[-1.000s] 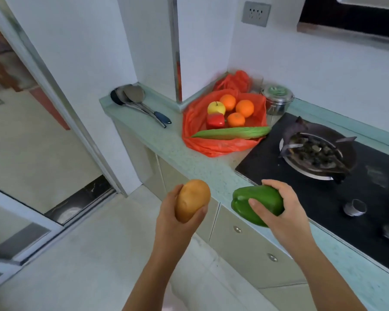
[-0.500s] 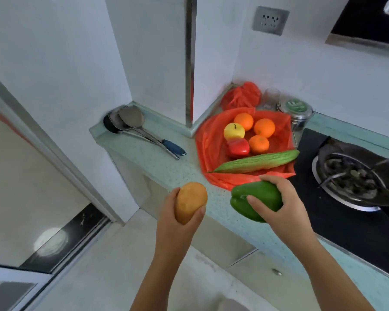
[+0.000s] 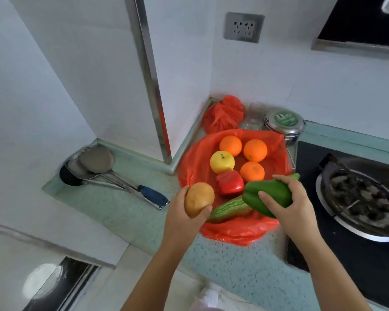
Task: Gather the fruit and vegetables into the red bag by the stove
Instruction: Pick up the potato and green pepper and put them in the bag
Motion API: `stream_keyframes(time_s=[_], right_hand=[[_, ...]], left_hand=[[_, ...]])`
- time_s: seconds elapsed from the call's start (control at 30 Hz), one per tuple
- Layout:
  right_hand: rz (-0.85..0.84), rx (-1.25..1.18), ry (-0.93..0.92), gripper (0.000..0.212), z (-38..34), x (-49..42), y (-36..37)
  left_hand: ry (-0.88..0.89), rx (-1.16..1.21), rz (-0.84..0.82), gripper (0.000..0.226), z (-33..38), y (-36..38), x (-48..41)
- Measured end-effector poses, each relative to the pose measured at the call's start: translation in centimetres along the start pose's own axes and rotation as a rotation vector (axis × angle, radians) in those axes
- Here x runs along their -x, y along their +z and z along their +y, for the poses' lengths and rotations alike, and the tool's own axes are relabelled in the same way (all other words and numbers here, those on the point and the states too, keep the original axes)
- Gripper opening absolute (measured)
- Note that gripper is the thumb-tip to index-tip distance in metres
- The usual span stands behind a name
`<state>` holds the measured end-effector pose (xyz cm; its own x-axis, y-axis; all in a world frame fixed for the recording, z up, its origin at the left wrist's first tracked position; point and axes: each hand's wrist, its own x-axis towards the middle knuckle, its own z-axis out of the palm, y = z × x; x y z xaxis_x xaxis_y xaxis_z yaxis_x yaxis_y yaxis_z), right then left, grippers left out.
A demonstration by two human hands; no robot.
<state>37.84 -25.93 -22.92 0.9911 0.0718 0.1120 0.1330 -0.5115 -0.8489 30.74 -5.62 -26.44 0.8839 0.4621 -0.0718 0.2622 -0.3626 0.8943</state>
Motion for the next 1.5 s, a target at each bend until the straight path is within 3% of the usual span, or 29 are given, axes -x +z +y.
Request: stream_keyframes(time_s=[0.5,1.2,1.5], right_hand=[[0.09,0.037,0.116,0.046,5.8,-11.5,0.5],[0.006,-0.007,0.01,0.05,6.2,-18.5,7.3],[-0.058,0.107,0.017,0.061,7.1,-18.1,6.6]], left_hand=[[0.028,-0.164,-0.132,0.075,-0.8,6.4,-12.5],[0.035,-0.273,-0.254,0.078,-2.8,8.9,-15.5],[0.19,-0.292,-0.256,0.08,-3.0,9.1,-15.2]])
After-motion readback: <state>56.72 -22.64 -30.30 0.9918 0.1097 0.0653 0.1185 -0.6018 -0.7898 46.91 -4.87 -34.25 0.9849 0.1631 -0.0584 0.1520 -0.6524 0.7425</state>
